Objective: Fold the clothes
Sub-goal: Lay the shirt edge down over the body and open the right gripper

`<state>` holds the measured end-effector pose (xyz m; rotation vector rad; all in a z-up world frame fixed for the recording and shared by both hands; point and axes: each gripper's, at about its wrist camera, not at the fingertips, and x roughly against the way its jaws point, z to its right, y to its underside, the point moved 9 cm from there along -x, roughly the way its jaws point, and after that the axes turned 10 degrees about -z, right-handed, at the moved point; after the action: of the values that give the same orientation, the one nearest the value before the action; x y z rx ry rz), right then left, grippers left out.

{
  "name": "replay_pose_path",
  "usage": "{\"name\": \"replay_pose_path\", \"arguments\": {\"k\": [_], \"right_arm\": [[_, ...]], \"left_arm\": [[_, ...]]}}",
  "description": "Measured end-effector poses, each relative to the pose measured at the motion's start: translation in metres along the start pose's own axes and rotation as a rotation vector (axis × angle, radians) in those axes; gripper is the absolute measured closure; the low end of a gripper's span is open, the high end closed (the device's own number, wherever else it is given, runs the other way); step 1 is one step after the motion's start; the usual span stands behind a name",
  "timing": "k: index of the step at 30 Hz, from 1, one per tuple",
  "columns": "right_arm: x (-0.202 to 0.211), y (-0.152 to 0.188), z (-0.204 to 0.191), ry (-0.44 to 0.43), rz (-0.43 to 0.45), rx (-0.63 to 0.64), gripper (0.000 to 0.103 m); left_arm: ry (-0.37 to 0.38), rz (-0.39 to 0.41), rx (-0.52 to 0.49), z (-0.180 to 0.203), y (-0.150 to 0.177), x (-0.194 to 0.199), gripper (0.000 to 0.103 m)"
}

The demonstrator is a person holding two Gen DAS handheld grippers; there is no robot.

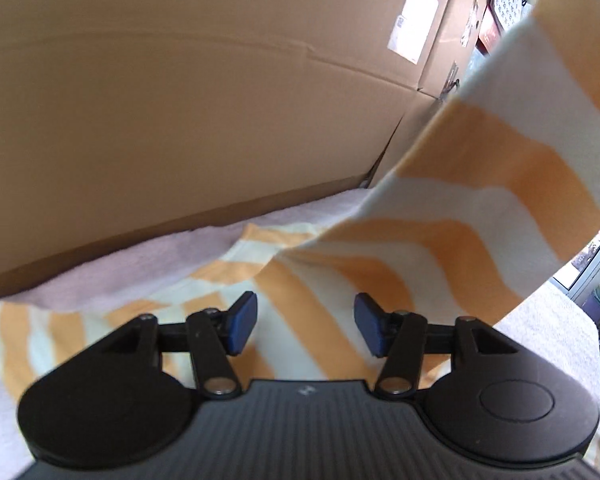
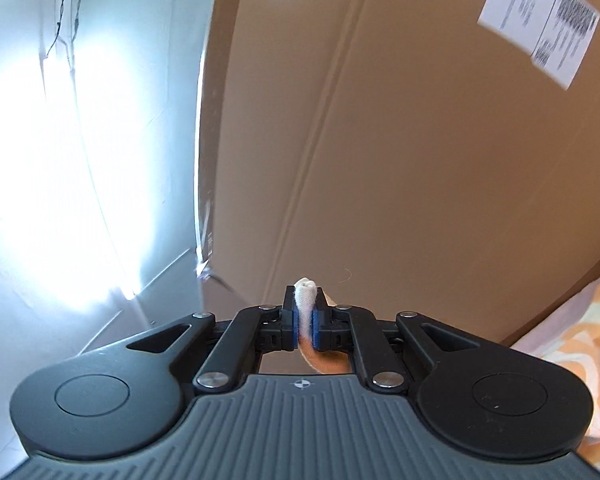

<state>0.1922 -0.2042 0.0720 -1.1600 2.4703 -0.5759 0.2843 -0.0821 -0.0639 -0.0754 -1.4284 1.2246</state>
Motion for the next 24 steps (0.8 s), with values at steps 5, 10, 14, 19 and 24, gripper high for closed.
{"name": "replay_pose_path", "arguments": {"k": [5, 10, 14, 19, 24], "right_arm": [[-0.018, 0.020, -0.014, -0.065, -0.054, -0.013, 0.096], [-0.036, 0.036, -0.026, -0.125, -0.103, -0.034, 0.096], [-0.049, 0.049, -0.036, -0.175, -0.146, -0.048, 0.096], [-0.058, 0.070, -0.045, -0.227, -0.202, -0.055, 0.096], [-0.055, 0.089, -0.057, -0.271, -0.243, -0.055, 0.095]], "left_arm": [[-0.011, -0.023, 0.040, -0.018, 0.024, 0.017, 0.043], [-0.017, -0.025, 0.069, -0.028, 0.037, 0.023, 0.043], [0.003, -0.003, 0.099, -0.036, 0.044, 0.030, 0.043], [0.061, 0.038, 0.157, -0.044, 0.050, 0.038, 0.043], [0.048, 0.068, 0.151, -0.041, 0.049, 0.042, 0.035]]}}
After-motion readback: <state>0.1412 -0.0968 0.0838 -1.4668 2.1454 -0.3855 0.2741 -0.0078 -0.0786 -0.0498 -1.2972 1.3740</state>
